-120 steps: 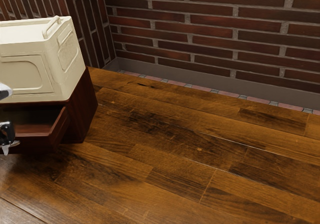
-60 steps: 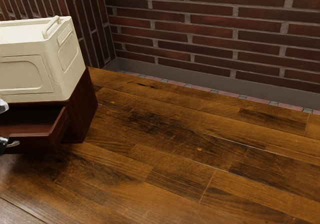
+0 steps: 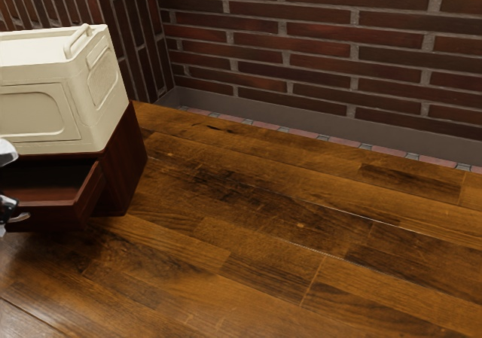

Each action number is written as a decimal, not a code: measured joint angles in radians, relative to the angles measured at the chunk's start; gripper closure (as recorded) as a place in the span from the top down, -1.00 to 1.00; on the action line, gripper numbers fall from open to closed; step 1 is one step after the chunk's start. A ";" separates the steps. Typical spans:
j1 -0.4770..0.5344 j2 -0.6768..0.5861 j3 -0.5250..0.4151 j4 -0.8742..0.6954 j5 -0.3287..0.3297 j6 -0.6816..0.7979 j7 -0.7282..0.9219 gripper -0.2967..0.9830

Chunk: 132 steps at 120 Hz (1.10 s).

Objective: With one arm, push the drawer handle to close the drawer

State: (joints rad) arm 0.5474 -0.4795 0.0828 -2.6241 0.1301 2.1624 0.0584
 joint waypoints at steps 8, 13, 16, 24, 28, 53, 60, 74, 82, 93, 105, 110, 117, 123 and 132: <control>-0.002 0.018 0.000 0.009 -0.001 0.010 0.016 -0.69; -0.003 0.029 0.000 0.016 -0.001 0.016 0.025 -0.69; -0.003 0.034 0.000 0.019 -0.001 0.020 0.030 -0.69; -0.004 0.053 0.000 0.032 -0.002 0.030 0.043 -0.69; -0.004 0.062 0.000 0.038 -0.002 0.033 0.049 -0.69; 0.001 0.137 -0.003 0.078 -0.004 0.060 0.079 -0.69; 0.006 0.148 -0.004 0.086 -0.005 0.065 0.086 -0.69; 0.009 0.153 -0.004 0.096 -0.007 0.072 0.099 -0.69; 0.010 0.162 -0.005 0.108 -0.008 0.076 0.105 -0.69; 0.012 0.168 -0.005 0.121 -0.009 0.083 0.112 -0.69; 0.012 0.186 -0.005 0.130 -0.010 0.099 0.118 -0.69; 0.012 0.191 -0.005 0.135 -0.011 0.107 0.119 -0.69; 0.013 0.197 -0.006 0.142 -0.011 0.122 0.121 -0.69; 0.015 0.203 -0.006 0.150 -0.012 0.135 0.122 -0.68; 0.023 0.220 -0.006 0.166 -0.011 0.152 0.123 -0.69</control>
State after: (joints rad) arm 0.5702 -0.2592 0.0773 -2.4579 0.1189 2.3147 0.1809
